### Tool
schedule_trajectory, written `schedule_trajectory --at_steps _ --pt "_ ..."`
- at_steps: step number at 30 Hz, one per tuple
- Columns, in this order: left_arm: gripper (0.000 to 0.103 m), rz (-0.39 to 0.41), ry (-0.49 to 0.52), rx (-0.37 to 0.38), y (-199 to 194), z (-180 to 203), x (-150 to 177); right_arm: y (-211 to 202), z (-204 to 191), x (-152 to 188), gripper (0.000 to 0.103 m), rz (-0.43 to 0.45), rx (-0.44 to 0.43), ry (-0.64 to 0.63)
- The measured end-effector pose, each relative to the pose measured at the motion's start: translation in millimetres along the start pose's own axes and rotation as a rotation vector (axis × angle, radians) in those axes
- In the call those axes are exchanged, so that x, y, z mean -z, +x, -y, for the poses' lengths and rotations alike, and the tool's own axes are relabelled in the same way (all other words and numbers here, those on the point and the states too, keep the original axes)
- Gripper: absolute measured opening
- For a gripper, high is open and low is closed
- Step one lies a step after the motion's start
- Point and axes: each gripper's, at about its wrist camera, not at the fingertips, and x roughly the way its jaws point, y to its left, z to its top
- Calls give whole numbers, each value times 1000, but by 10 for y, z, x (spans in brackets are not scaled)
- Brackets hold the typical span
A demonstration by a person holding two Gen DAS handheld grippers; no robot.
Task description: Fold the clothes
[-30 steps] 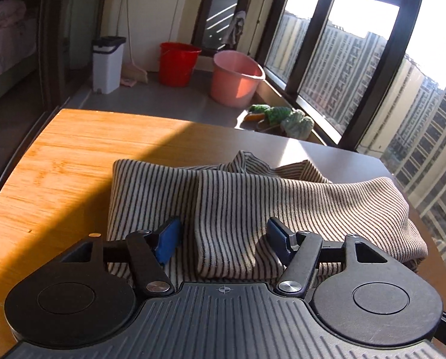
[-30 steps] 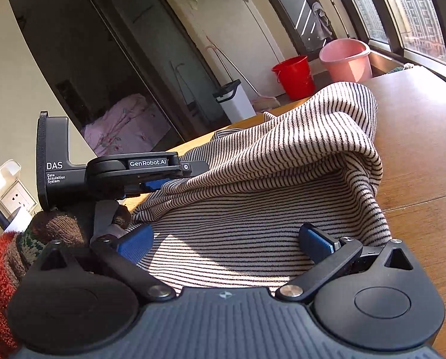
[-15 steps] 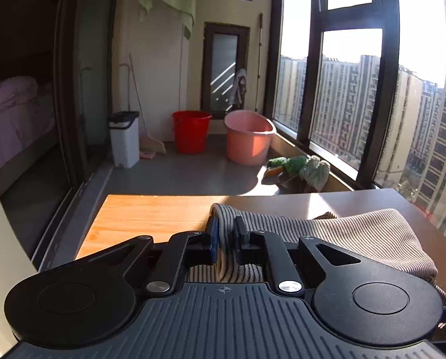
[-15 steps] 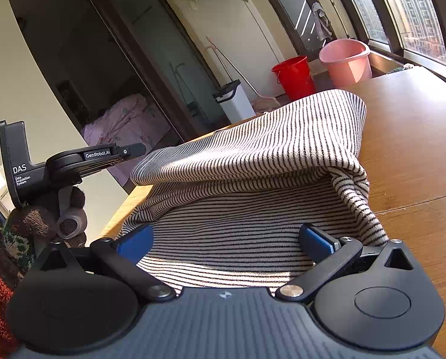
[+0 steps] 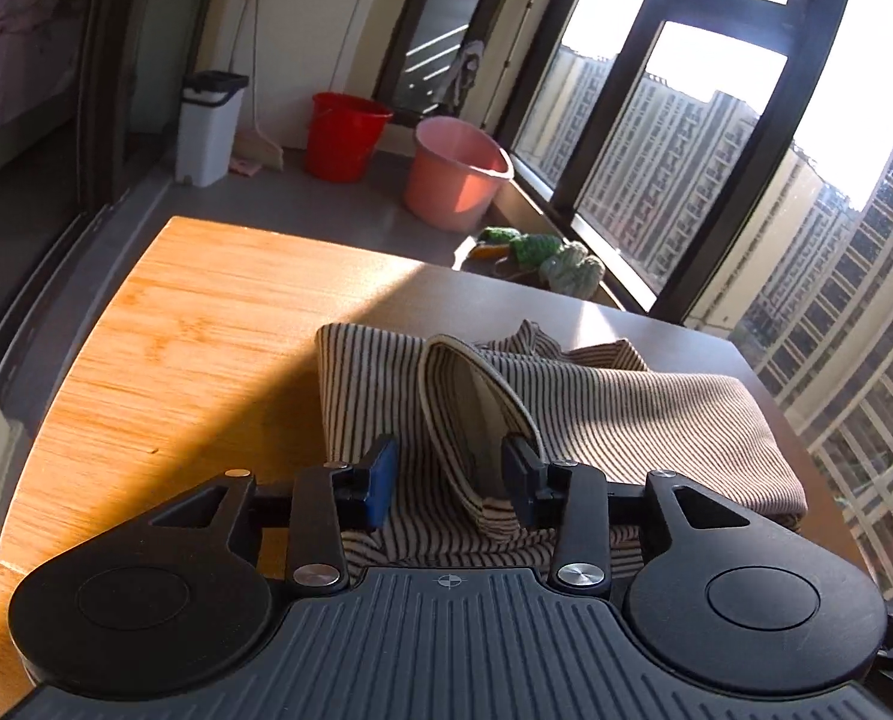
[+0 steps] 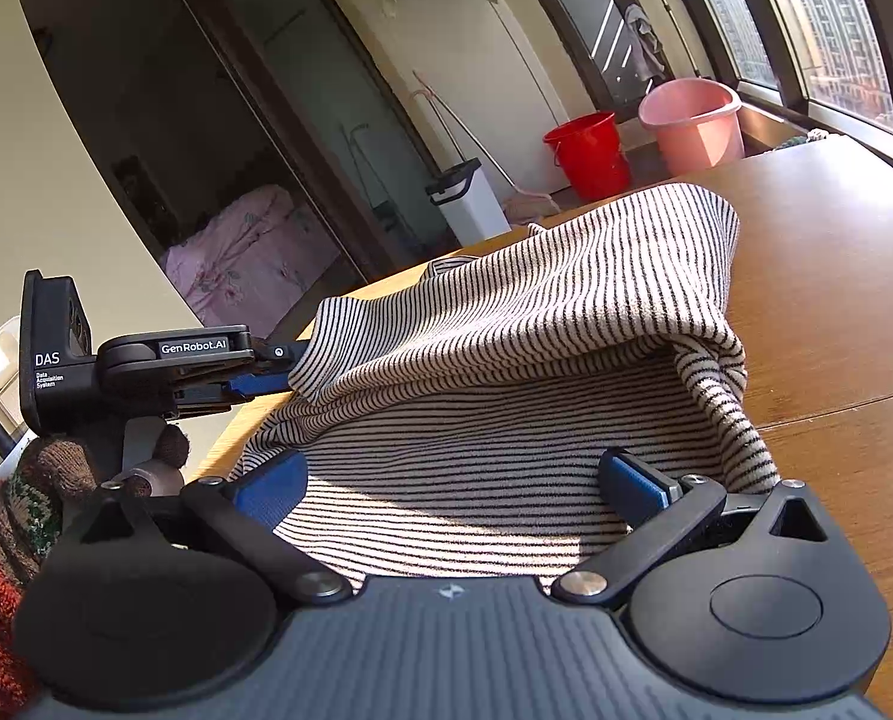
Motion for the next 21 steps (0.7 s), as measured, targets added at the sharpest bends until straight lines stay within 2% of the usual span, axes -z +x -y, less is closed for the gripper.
schedule_trajectory --at_steps 4,8,10,12,13,15,17,19,20,21 --pt "46 61 -137 92 -57 -147 -10 -14 12 13 103 3 -5 7" --pt "61 130 -202 124 -200 -278 -6 -19 15 6 103 4 -8 11" --pt "70 119 -220 146 -177 -311 -41 -20 13 4 103 4 -8 12" --pt "78 71 -207 152 -76 -295 -53 -21 16 3 103 4 -8 12" --pt "78 54 -193 139 -25 -263 -43 -22 17 3 103 4 -8 12" --pt "76 24 -153 112 76 -174 -10 -22 19 4 103 5 -8 12" --pt "68 2 -102 93 162 -67 31 -18 15 1 103 5 -9 13" --pt "53 -5 -10 53 232 86 93 -13 20 -5 103 6 -11 15" --pt "51 4 53 28 252 164 125 -14 21 -6 103 6 -12 17" --pt "35 16 110 2 263 230 152 -16 23 -9 103 8 -13 20"
